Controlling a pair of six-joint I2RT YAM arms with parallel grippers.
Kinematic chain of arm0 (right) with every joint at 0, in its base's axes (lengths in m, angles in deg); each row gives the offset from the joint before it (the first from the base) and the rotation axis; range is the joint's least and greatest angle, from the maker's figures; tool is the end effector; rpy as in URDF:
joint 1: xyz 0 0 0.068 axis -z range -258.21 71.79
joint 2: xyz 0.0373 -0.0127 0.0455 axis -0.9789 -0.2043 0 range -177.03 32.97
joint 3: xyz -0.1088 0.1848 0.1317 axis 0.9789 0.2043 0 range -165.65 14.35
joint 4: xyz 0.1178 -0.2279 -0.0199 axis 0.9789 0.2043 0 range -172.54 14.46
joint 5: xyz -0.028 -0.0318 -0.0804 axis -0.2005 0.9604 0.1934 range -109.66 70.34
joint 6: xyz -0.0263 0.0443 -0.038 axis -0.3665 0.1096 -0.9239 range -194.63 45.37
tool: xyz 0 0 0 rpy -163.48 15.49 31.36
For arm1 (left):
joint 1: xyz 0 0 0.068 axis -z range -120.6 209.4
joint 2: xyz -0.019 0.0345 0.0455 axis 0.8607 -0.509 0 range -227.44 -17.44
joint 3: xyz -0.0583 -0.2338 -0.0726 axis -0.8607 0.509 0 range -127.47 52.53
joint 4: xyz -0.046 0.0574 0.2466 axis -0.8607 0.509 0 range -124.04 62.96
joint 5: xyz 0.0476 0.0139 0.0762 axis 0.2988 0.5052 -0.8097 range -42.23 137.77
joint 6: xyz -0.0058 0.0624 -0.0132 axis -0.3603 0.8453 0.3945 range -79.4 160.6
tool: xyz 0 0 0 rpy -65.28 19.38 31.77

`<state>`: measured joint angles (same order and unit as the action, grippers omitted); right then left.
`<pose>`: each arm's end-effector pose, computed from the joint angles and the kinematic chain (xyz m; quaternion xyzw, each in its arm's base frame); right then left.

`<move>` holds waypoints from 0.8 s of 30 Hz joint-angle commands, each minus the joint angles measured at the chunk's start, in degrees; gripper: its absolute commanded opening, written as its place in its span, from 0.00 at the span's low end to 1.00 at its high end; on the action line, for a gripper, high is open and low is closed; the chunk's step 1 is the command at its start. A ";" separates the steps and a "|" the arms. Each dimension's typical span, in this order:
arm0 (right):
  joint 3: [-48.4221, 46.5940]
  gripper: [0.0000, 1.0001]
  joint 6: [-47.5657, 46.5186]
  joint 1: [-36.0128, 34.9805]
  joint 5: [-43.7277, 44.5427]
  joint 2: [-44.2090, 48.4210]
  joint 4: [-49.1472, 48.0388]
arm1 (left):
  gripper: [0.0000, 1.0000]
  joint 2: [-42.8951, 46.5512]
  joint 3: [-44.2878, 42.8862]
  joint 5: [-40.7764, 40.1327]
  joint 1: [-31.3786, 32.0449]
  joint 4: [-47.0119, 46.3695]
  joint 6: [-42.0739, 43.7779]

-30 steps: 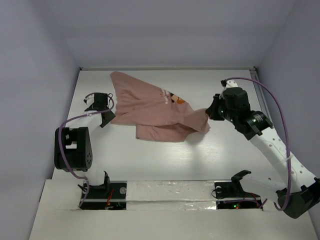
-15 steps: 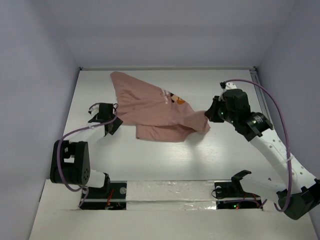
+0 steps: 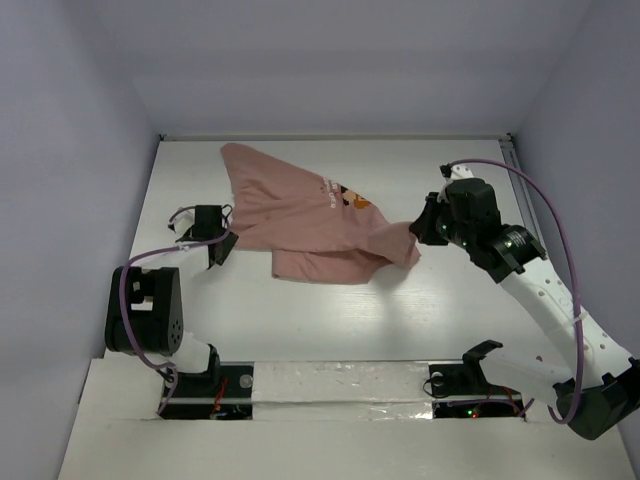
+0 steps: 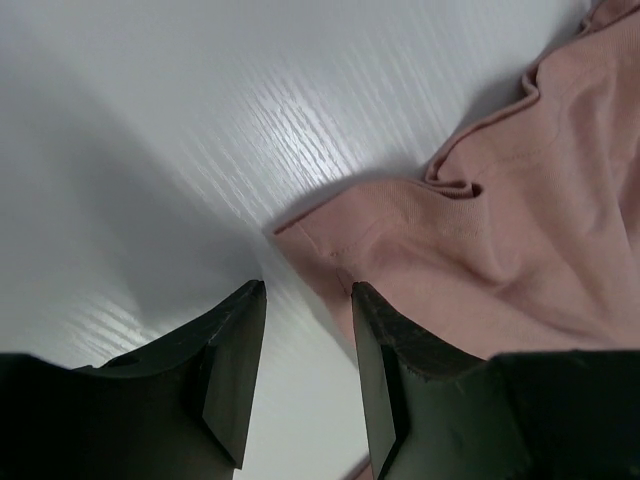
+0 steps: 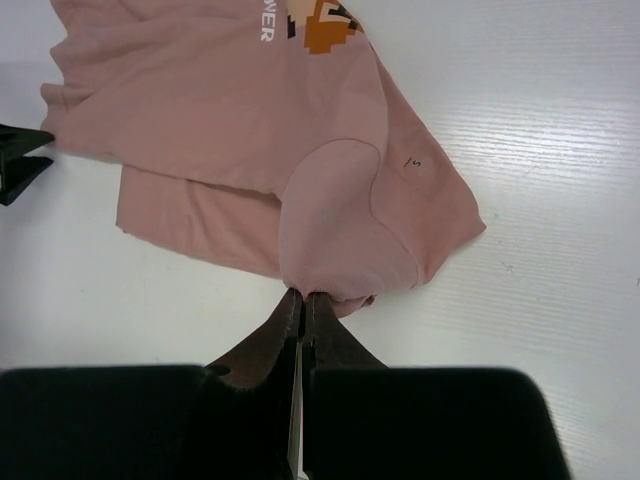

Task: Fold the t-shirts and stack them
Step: Flatten the tshirt out

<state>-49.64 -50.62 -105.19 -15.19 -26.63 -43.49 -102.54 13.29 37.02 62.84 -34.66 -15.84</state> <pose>0.2106 0.1029 0.3304 -0.0048 0.8851 0.1686 0.4338 0.2964 -0.0085 0.1366 -0.4427 0.8079 -0.1142 0.3718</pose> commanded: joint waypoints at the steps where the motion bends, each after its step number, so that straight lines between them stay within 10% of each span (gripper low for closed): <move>1: -0.26 0.00 0.33 -0.09 0.10 0.97 -1.08 | 0.36 -1.29 -1.18 -1.91 -1.33 -2.10 -0.42; 13: -0.26 0.00 0.42 -0.09 -0.25 0.53 -1.08 | 0.29 -5.43 -1.89 0.11 -1.33 -4.39 -0.24; 19: -0.17 0.00 0.34 -0.09 -0.25 0.97 -1.08 | 0.00 -5.34 -2.76 -0.50 -1.33 -4.48 0.98; 24: -1.14 0.00 0.25 -0.09 0.27 1.23 -0.73 | 0.00 -3.15 -6.71 -1.47 -1.33 -2.98 4.41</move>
<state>-49.64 -50.40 -105.19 -15.19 -26.63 -43.49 -107.61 10.32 36.89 61.79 -38.86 -14.49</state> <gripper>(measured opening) 0.023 0.015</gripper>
